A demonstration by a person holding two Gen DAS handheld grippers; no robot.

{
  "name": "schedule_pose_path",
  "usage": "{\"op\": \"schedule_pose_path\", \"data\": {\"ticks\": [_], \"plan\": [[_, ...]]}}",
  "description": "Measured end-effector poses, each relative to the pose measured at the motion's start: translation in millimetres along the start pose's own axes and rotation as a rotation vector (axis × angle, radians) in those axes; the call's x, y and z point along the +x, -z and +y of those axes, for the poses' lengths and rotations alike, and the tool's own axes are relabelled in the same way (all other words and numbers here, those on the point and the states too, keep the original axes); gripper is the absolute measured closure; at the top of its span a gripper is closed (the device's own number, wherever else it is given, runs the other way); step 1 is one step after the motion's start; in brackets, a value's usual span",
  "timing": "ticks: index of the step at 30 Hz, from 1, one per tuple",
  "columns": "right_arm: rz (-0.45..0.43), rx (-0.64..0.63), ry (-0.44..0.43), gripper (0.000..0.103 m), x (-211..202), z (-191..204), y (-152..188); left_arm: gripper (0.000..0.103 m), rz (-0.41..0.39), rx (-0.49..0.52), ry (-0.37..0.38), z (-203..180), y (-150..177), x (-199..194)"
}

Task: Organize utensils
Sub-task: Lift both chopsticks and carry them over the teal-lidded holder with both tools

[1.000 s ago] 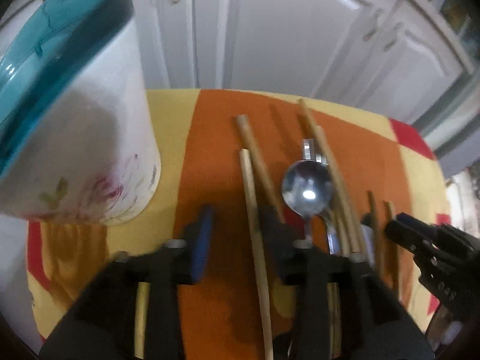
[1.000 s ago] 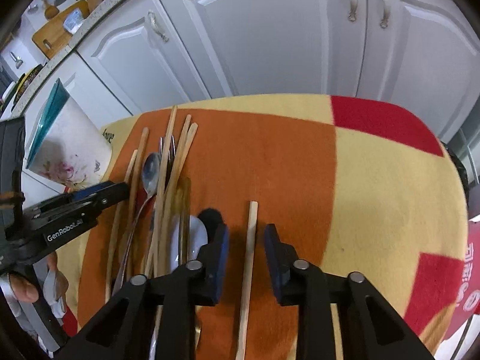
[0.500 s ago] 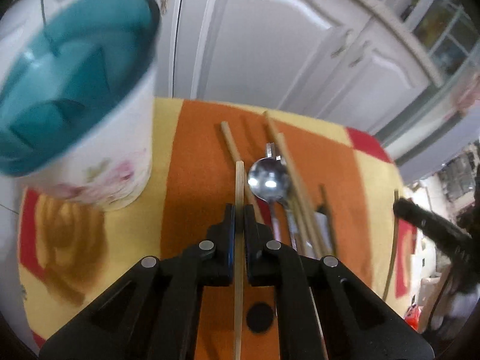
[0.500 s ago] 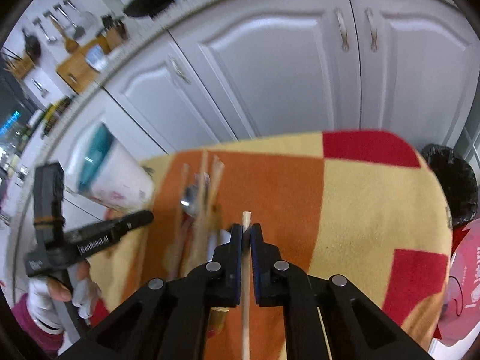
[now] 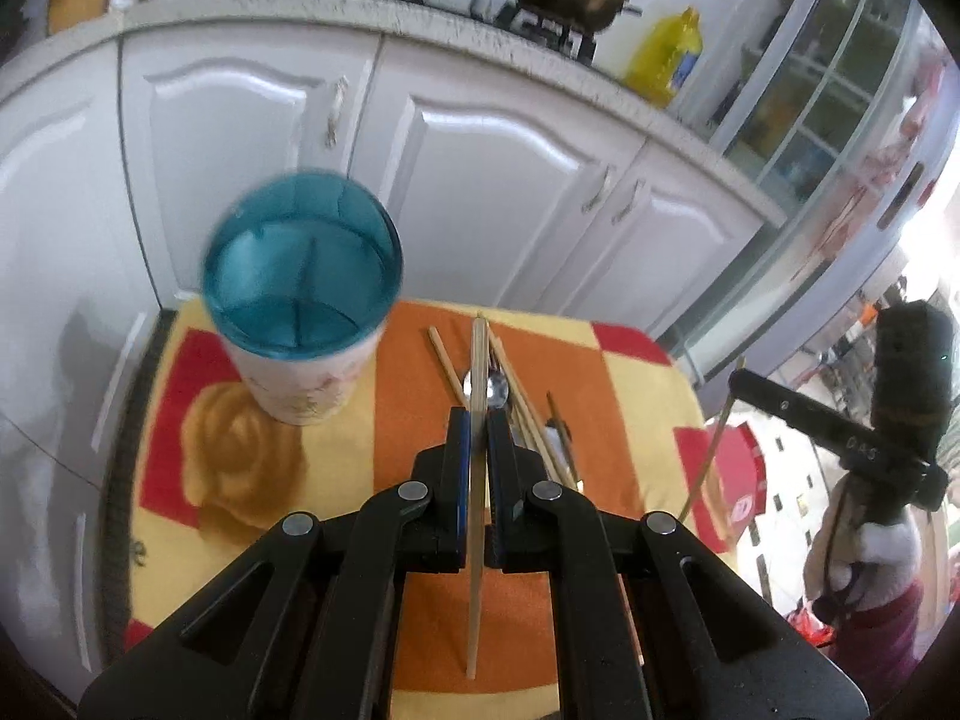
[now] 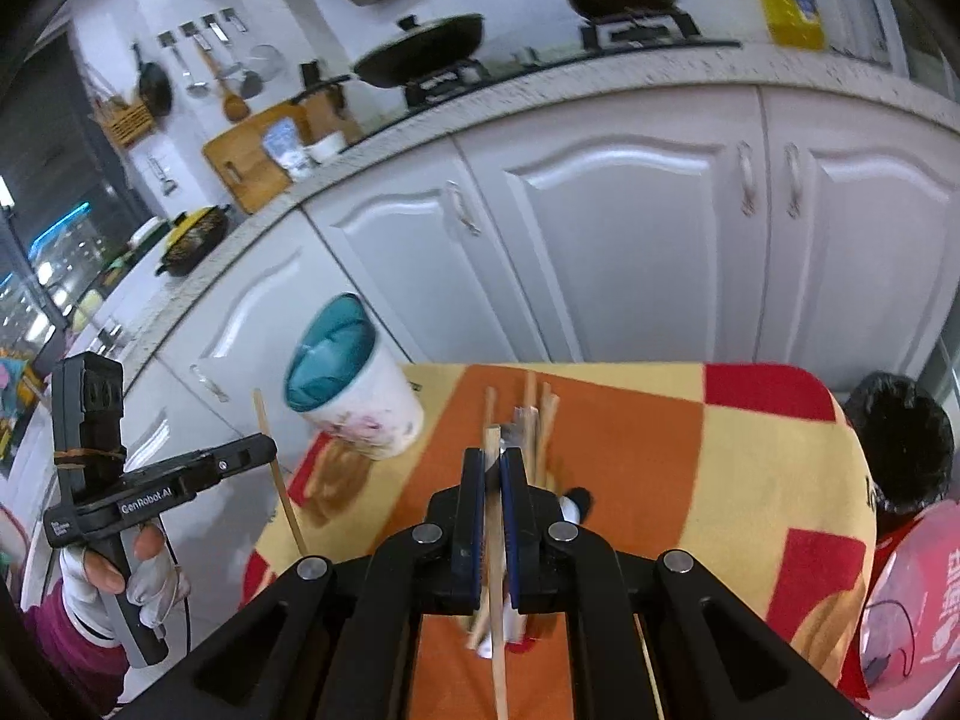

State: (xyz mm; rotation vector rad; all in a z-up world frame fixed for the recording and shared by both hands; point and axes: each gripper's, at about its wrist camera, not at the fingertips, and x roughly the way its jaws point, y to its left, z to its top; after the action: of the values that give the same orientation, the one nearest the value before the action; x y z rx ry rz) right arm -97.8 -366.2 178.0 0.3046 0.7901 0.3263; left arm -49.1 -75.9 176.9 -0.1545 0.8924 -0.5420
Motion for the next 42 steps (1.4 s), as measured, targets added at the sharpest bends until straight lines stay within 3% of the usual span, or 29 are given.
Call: {"op": "schedule_pose_path", "data": {"ticks": [8,13,17,24,32,42], "plan": [[-0.080,-0.087,-0.090,0.098,-17,47,-43,0.099,-0.148,-0.014,-0.001,14,-31,-69],[-0.159,-0.140,-0.117,0.098,-18,78,-89,0.099,-0.293,-0.020,-0.062,29,-72,-104],[-0.203,-0.177,-0.110,0.098,-7,103,-127,0.099,-0.382,-0.023,-0.128,40,-104,-110],[-0.224,-0.208,-0.102,0.098,27,130,-172,0.099,-0.448,-0.011,-0.238,55,-149,-89],[-0.182,-0.172,-0.070,0.098,97,124,-172,0.099,-0.446,0.010,-0.349,74,-155,-33],[0.004,-0.141,-0.092,0.098,175,108,-144,0.099,-0.306,-0.040,-0.345,99,-126,26]]}}
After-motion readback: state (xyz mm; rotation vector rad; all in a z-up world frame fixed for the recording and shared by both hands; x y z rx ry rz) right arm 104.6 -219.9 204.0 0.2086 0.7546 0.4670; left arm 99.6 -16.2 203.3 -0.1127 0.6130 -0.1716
